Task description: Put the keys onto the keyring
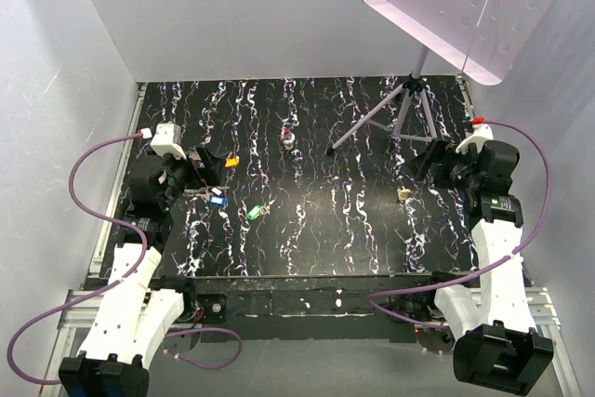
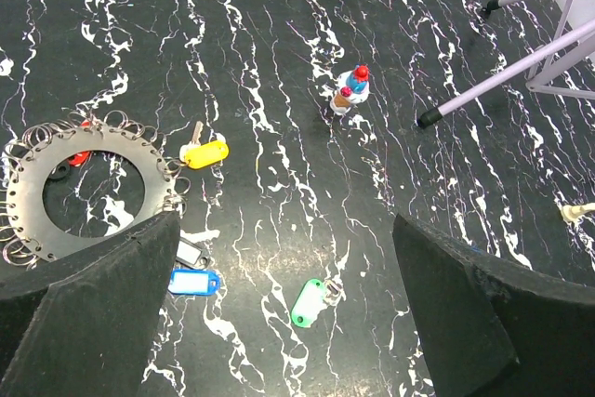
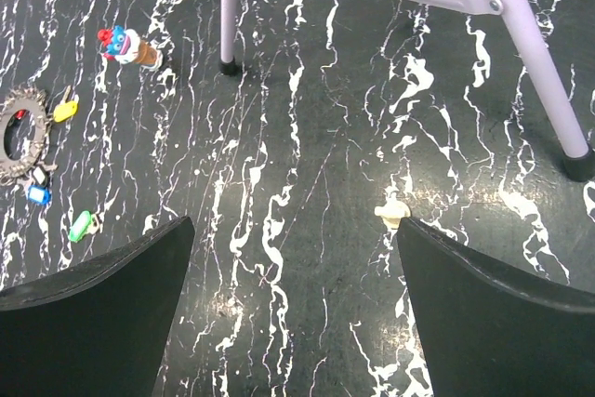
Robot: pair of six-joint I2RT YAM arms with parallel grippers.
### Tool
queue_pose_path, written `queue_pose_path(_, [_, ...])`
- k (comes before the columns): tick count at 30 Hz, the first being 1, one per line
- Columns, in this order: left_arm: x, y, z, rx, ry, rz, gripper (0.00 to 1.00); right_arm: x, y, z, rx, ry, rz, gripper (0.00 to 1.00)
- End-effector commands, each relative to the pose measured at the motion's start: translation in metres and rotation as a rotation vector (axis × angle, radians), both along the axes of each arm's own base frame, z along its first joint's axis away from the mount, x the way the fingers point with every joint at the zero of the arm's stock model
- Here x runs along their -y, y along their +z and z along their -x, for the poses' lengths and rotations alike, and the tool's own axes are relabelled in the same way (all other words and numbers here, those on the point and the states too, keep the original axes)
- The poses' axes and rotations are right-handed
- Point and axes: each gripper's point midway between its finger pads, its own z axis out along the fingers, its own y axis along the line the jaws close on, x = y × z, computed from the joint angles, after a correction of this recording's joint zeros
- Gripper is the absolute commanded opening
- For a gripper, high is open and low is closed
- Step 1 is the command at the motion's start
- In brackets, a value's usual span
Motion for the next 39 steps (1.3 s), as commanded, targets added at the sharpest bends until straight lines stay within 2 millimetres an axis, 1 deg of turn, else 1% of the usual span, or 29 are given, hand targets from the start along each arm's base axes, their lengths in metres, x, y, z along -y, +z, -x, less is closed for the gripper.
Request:
queue_pose_path(1, [0.005, 0.013, 0.0, 0.021, -0.029, -0.001, 0.99, -0.009, 0.008, 0.001, 0.061, 0.072, -0.004, 1.0])
queue_pose_path(5, [0.008, 0.01, -0.001, 0.003, -0.041, 0.001, 1.0, -0.018, 0.006, 0.005, 0.072, 0.145, -0.004, 1.0])
queue_pose_path(7, [0.009, 0.009, -0.001, -0.003, -0.046, 0.005, 0.99, -0.028, 0.004, 0.012, 0.091, 0.237, 0.002, 1.0])
queue_pose_path(11, [0.017, 0.001, 0.001, -0.036, -0.092, 0.02, 0.99, -0.063, 0.0, 0.046, 0.181, 0.572, 0.0, 1.0])
queue_pose_path(15, [0.026, -0.006, 0.004, -0.074, -0.135, 0.043, 1.0, -0.083, -0.001, 0.069, 0.257, 0.788, -0.015, 1.0])
queue_pose_path(17, [0.031, -0.01, 0.006, -0.095, -0.163, 0.06, 1.0, -0.088, -0.006, 0.077, 0.274, 0.855, -0.003, 1.0])
queue_pose_path(21, [0.04, -0.019, 0.009, -0.151, -0.203, 0.102, 1.0, -0.091, -0.014, 0.087, 0.278, 0.913, 0.004, 1.0])
queue_pose_path(23, [0.042, -0.03, 0.011, -0.215, -0.198, 0.126, 0.99, -0.092, -0.014, 0.091, 0.299, 0.941, 0.009, 1.0])
queue_pose_path(25, [0.049, -0.041, 0.015, -0.288, -0.216, 0.156, 1.0, -0.093, -0.014, 0.095, 0.31, 0.958, 0.013, 1.0])
queue_pose_path(27, [0.06, -0.055, 0.021, -0.36, -0.245, 0.145, 1.0, -0.093, -0.016, 0.093, 0.306, 0.955, 0.02, 1.0])
queue_pose_path(30, [0.067, -0.079, 0.025, -0.457, -0.218, 0.033, 1.0, -0.091, -0.019, 0.091, 0.293, 0.952, 0.025, 1.0])
queue_pose_path(33, [0.07, -0.109, 0.027, -0.567, -0.191, -0.081, 1.0, -0.09, -0.021, 0.089, 0.279, 0.944, 0.035, 1.0])
queue_pose_path(34, [0.071, -0.114, 0.026, -0.591, -0.189, -0.122, 0.99, -0.09, -0.022, 0.089, 0.274, 0.943, 0.037, 1.0])
queue_pose_path(36, [0.073, -0.132, 0.029, -0.656, -0.182, -0.204, 1.0, -0.089, -0.024, 0.087, 0.264, 0.939, 0.041, 1.0])
queue_pose_path(37, [0.076, -0.135, 0.029, -0.661, -0.188, -0.245, 1.0, -0.089, -0.024, 0.087, 0.263, 0.939, 0.042, 1.0])
queue_pose_path(38, [0.077, -0.138, 0.029, -0.67, -0.186, -0.272, 0.95, -0.089, -0.025, 0.087, 0.261, 0.939, 0.04, 1.0])
queue_pose_path(39, [0.081, -0.138, 0.029, -0.673, -0.2, -0.288, 0.94, -0.09, -0.024, 0.087, 0.26, 0.942, 0.041, 1.0])
